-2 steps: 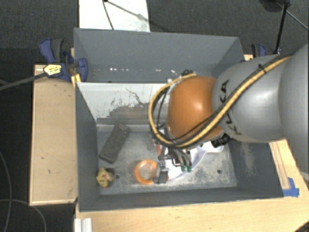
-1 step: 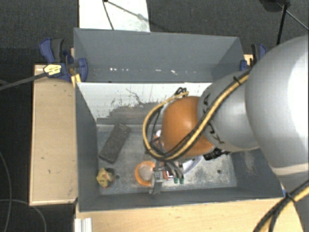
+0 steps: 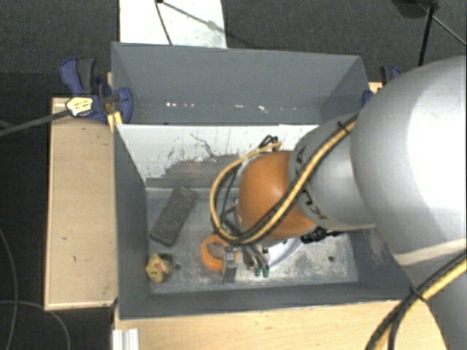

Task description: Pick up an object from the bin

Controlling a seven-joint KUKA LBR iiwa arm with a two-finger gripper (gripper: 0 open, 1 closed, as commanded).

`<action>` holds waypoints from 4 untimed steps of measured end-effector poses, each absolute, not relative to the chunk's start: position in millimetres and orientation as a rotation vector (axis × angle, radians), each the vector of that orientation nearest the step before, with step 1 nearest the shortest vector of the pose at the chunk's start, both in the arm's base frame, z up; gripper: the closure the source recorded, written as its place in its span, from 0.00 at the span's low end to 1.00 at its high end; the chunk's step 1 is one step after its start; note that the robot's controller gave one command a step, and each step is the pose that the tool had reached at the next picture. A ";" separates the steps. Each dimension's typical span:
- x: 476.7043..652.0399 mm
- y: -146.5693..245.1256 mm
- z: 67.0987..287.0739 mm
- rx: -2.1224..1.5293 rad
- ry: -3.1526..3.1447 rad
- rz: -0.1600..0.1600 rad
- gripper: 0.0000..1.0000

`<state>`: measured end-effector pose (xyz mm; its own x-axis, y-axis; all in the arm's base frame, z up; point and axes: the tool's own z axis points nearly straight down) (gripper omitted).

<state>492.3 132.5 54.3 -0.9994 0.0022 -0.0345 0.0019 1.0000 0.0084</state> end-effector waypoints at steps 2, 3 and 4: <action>488.0 132.2 58.1 0.010 3.131 0.005 1.00; 486.0 131.7 69.6 0.009 3.143 0.000 1.00; 487.1 132.0 83.5 0.009 3.140 0.001 1.00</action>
Offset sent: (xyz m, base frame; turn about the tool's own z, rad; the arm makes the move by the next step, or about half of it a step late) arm -0.0001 0.0001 0.0289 -0.0002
